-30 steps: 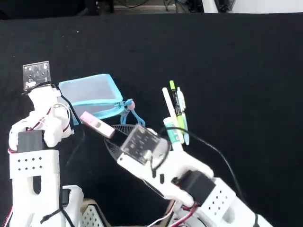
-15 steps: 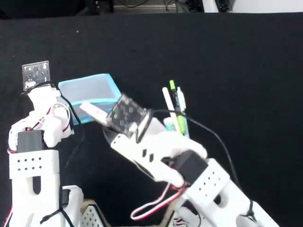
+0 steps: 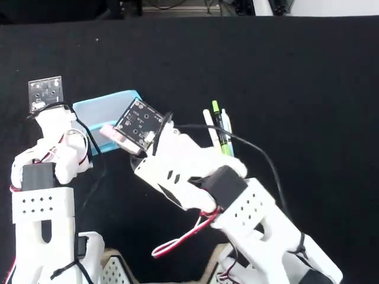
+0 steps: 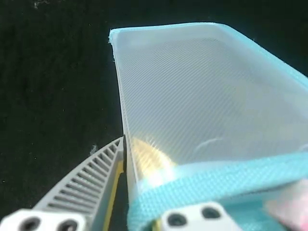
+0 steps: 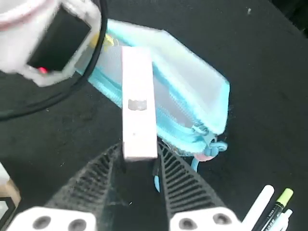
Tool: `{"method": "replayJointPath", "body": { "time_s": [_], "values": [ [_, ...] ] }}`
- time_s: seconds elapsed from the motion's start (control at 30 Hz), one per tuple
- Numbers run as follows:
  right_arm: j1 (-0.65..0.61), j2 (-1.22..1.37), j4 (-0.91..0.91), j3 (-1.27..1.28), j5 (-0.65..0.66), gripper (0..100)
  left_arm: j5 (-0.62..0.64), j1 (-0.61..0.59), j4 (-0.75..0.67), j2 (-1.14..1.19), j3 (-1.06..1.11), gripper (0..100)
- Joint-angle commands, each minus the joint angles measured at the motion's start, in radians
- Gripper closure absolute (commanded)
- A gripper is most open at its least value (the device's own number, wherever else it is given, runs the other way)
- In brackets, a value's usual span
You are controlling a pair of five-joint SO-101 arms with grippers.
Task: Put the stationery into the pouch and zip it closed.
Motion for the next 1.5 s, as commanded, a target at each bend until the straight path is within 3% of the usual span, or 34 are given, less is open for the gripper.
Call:
{"method": "replayJointPath", "body": {
  "time_s": [0.0, 0.23, 0.43, 0.7, 0.93, 1.2, 1.47],
  "values": [
    [0.018, 0.001, 0.051, -0.105, -0.011, 98.7, 0.006, -0.002, 0.003, -0.014, -0.008, 97],
    [0.008, 0.001, 0.104, -0.116, -0.011, 98.7, 0.006, -0.002, 0.003, -0.014, -0.008, 97],
    [-0.123, 0.007, 0.189, -0.128, -0.009, 98.7, 0.006, -0.002, 0.003, -0.014, -0.008, 97],
    [-0.115, 0.008, 0.173, -0.131, -0.009, 98.7, 0.006, -0.002, 0.003, -0.014, -0.007, 97],
    [0.028, 0.091, 0.123, -0.12, -0.009, 98.7, 0.006, -0.002, 0.005, -0.014, -0.008, 97],
    [0.018, 0.14, 0.126, -0.173, -0.014, 98.7, 0.006, -0.002, 0.003, -0.014, -0.008, 97],
    [0.018, 0.202, 0.127, -0.231, -0.126, 98.6, 0.006, -0.002, 0.005, -0.014, -0.01, 97]
  ]
}}
